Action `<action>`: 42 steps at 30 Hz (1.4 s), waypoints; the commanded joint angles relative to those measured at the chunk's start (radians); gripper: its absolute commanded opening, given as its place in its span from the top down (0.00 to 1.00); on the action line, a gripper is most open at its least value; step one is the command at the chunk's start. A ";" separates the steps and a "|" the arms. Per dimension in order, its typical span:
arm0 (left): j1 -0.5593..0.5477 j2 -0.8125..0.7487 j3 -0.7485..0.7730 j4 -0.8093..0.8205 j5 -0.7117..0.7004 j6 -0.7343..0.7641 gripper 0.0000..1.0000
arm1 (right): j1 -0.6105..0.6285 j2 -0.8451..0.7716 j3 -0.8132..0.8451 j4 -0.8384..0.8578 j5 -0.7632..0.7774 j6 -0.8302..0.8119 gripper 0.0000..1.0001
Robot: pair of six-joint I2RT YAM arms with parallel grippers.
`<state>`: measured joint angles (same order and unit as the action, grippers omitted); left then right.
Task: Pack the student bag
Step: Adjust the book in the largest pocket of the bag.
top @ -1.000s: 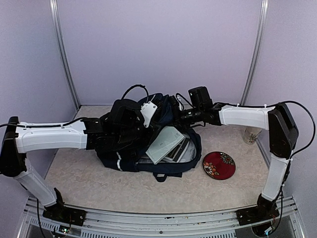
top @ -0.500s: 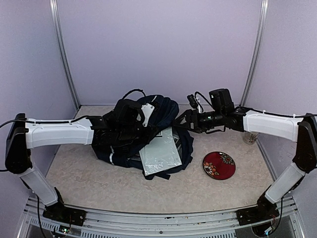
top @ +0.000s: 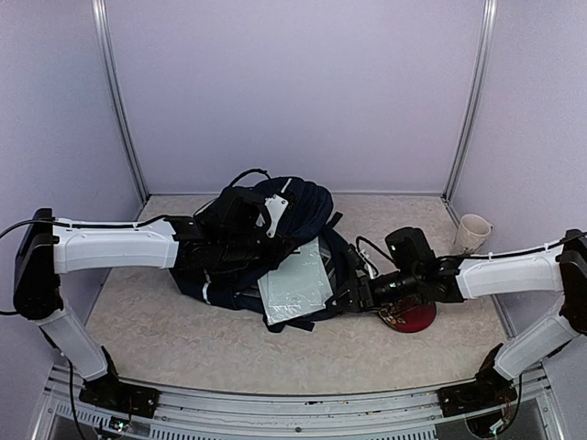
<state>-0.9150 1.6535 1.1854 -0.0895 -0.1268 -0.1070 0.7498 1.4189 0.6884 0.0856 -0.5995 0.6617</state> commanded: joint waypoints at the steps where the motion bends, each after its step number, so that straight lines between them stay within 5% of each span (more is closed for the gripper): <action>1: 0.039 0.040 -0.008 -0.108 -0.045 -0.020 1.00 | 0.002 0.008 0.014 0.073 0.043 -0.020 0.36; 17: 0.038 0.029 -0.005 -0.109 -0.051 -0.016 1.00 | -0.032 0.196 0.177 -0.026 0.094 -0.159 0.41; 24: 0.038 0.026 -0.006 -0.104 -0.051 -0.018 1.00 | -0.032 0.249 0.130 0.068 -0.061 -0.155 0.38; 26: 0.036 0.026 -0.006 -0.103 -0.052 -0.021 1.00 | -0.027 0.270 0.129 0.114 -0.120 -0.133 0.46; 32: 0.000 -0.026 -0.015 -0.085 -0.091 0.002 1.00 | -0.021 0.242 0.138 0.225 -0.216 -0.045 1.00; 42: -0.329 -0.157 -0.015 -0.104 -0.354 0.296 1.00 | -0.122 0.192 0.357 0.006 -0.351 0.063 1.00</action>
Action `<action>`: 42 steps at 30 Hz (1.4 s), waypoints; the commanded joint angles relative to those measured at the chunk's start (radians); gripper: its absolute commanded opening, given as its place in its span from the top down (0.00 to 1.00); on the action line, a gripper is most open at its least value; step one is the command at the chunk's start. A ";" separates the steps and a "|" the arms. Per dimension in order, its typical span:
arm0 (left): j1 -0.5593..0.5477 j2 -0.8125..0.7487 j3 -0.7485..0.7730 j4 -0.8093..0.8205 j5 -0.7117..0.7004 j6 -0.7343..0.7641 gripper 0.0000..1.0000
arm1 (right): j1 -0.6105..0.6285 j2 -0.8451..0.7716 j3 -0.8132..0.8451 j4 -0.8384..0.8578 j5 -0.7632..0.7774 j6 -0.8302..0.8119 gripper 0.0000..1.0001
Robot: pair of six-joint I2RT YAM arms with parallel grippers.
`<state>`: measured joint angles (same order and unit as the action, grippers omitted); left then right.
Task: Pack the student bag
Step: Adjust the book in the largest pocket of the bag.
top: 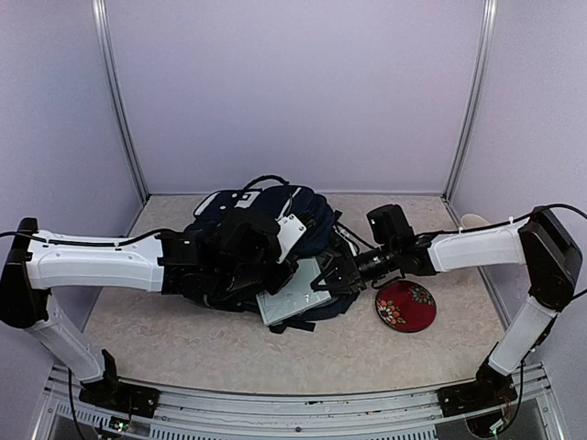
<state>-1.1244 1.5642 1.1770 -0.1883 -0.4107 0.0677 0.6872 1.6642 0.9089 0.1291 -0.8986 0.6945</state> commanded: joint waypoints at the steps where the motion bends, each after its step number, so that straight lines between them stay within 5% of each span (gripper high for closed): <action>1: -0.130 -0.080 -0.006 -0.010 -0.069 0.122 1.00 | -0.069 -0.051 0.165 -0.060 -0.069 0.029 1.00; 8: -0.190 -0.215 -0.056 0.065 0.040 0.171 1.00 | -0.131 -0.015 0.296 -0.065 -0.071 0.110 1.00; 21: -0.190 -0.206 -0.066 0.104 0.128 0.160 1.00 | -0.138 0.074 0.330 0.321 0.182 0.461 0.99; 23: -0.185 -0.201 -0.069 0.117 0.093 0.147 1.00 | -0.138 0.083 0.323 0.310 0.232 0.454 0.81; 31: -0.019 -0.149 -0.045 0.082 0.069 -0.032 1.00 | -0.138 0.051 0.275 0.111 0.279 0.245 0.52; 42: 0.022 -0.132 -0.043 0.104 0.078 -0.053 1.00 | -0.070 -0.261 0.050 0.000 0.369 0.086 0.37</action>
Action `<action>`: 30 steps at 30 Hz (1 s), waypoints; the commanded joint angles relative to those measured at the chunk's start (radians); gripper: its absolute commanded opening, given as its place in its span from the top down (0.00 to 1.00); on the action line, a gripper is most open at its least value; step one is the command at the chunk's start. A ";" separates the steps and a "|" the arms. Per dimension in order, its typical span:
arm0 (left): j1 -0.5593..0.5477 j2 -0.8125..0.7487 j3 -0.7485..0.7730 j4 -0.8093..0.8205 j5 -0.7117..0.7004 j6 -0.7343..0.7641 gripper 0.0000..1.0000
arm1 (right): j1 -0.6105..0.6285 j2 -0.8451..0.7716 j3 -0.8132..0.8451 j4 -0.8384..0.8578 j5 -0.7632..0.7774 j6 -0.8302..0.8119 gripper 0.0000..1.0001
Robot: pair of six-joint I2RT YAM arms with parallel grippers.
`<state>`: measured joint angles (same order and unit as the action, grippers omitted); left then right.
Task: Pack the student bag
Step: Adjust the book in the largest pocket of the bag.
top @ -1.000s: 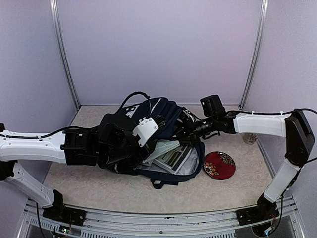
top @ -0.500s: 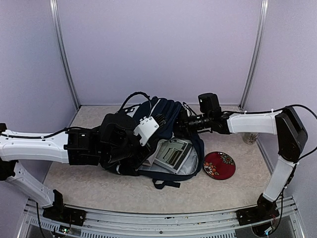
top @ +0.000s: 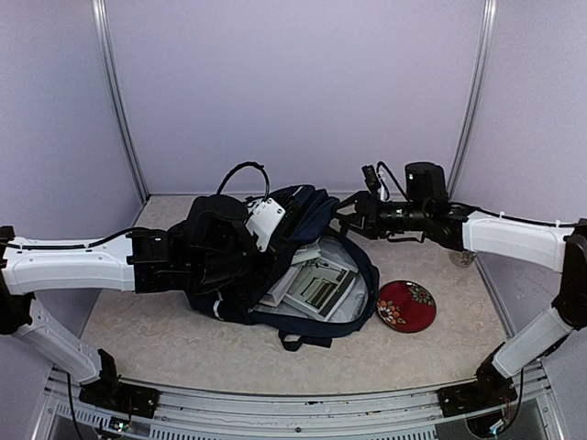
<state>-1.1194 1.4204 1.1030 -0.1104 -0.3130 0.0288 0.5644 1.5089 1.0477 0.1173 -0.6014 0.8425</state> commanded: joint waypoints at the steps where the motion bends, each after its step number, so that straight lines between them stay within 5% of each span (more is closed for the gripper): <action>1: 0.017 0.013 0.033 0.026 -0.022 -0.014 1.00 | 0.074 -0.122 -0.119 0.030 0.100 -0.042 0.37; 13: 0.018 0.002 0.039 0.023 -0.046 -0.030 1.00 | 0.282 -0.097 -0.242 0.227 0.313 0.085 0.65; 18: 0.015 -0.003 0.039 0.025 -0.034 -0.032 1.00 | 0.281 0.014 -0.163 0.226 0.322 0.048 0.79; 30: 0.004 -0.043 0.002 0.023 -0.009 -0.017 1.00 | 0.128 0.078 -0.040 0.147 0.315 -0.032 0.84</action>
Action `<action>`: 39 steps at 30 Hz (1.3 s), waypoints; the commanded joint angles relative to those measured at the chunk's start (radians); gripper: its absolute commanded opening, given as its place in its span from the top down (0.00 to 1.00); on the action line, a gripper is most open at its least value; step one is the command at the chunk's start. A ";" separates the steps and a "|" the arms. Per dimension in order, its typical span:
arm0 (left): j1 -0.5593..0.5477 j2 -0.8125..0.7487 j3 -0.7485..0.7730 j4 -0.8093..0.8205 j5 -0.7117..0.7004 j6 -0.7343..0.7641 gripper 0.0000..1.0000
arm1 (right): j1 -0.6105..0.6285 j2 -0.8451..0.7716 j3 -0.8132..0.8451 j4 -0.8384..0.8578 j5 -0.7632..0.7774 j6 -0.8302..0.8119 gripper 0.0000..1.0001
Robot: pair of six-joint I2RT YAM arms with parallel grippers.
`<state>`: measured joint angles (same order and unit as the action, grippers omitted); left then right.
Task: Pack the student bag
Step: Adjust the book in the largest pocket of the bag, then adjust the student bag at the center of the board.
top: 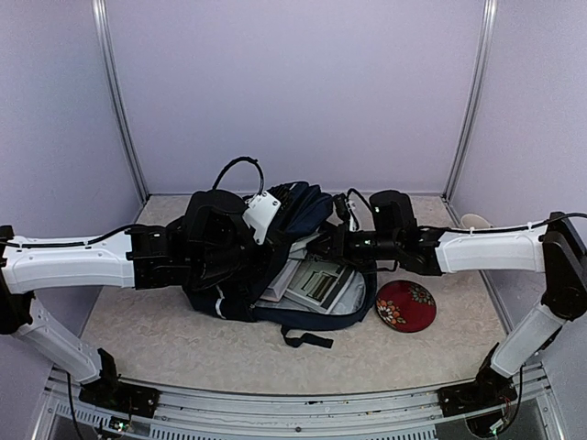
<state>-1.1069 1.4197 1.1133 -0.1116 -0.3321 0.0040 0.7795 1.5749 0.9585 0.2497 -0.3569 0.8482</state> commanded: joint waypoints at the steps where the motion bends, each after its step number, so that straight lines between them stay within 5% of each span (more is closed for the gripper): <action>1: -0.008 -0.042 -0.009 0.024 0.011 0.009 1.00 | -0.099 0.014 0.051 0.013 0.066 -0.041 0.84; 8: -0.003 -0.023 -0.012 0.030 0.047 -0.005 1.00 | -0.136 -0.023 0.058 -0.058 0.026 -0.094 0.80; 12: 0.014 0.014 0.008 0.012 0.040 -0.034 1.00 | -0.131 -0.092 0.038 -0.197 -0.032 -0.166 0.65; 18: 0.088 0.096 0.084 0.002 0.043 -0.123 1.00 | -0.090 -0.260 -0.105 -0.382 0.116 -0.191 0.53; 19: 0.101 0.118 0.101 -0.001 0.054 -0.138 0.96 | -0.083 -0.280 -0.123 -0.414 0.148 -0.188 0.51; 20: 0.111 0.139 0.123 -0.005 0.075 -0.143 0.74 | -0.076 -0.295 -0.135 -0.449 0.185 -0.186 0.50; 21: 0.114 0.157 0.142 -0.010 0.091 -0.141 0.41 | -0.069 -0.307 -0.148 -0.484 0.224 -0.183 0.47; 23: 0.108 0.173 0.165 -0.024 0.122 -0.122 0.13 | -0.061 -0.318 -0.174 -0.547 0.295 -0.174 0.26; 25: 0.099 0.147 0.149 -0.015 0.174 -0.089 0.01 | -0.060 -0.319 -0.206 -0.565 0.311 -0.161 0.10; 28: 0.085 0.044 0.086 -0.010 0.225 -0.030 0.01 | -0.057 -0.301 -0.244 -0.500 0.257 -0.156 0.04; 33: 0.111 -0.127 -0.021 -0.090 0.154 -0.045 0.01 | -0.058 -0.223 -0.237 -0.390 0.227 -0.162 0.20; 39: 0.134 -0.255 -0.195 -0.156 0.036 -0.137 0.01 | -0.088 -0.083 -0.106 -0.409 0.226 -0.245 0.80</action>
<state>-0.9844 1.2076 1.0317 -0.1940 -0.1894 -0.0715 0.7101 1.4220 0.7528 -0.1787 -0.1268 0.6636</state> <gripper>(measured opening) 0.988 0.378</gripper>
